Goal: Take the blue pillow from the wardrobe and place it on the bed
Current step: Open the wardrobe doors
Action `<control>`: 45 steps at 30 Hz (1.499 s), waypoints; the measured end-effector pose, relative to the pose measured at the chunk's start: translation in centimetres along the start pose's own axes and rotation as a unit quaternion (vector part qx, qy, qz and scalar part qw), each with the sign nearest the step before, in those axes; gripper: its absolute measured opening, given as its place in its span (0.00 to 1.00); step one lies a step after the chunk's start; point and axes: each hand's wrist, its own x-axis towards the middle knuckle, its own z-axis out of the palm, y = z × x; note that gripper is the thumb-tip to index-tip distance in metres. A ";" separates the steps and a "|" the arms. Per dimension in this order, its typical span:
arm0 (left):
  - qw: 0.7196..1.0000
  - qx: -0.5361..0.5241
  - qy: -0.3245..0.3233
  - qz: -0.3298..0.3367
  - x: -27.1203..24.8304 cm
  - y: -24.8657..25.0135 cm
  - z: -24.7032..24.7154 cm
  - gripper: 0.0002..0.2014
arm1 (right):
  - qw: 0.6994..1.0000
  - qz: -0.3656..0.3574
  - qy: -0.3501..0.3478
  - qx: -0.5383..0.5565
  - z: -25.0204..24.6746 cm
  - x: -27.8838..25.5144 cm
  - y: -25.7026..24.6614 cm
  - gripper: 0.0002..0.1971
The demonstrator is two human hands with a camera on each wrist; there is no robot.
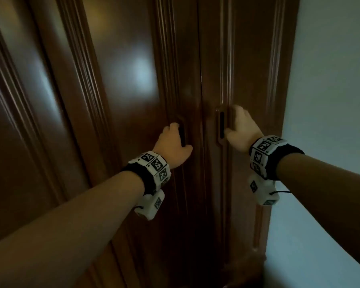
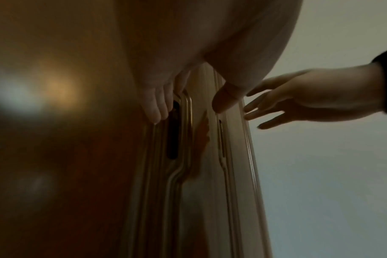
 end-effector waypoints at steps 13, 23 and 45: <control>0.975 -0.016 0.099 -0.200 3.8 4.1 6.0 0.36 | 0.994 0.044 0.036 0.091 7.0 6.5 2.8 0.31; 0.964 -0.102 0.098 -0.224 2.4 4.3 5.3 0.34 | 0.923 0.151 -0.012 0.354 4.7 6.2 3.5 0.32; 0.940 -0.006 0.245 -0.238 -16.9 5.6 -1.0 0.32 | 0.962 0.237 0.108 0.080 -10.8 -7.6 8.5 0.49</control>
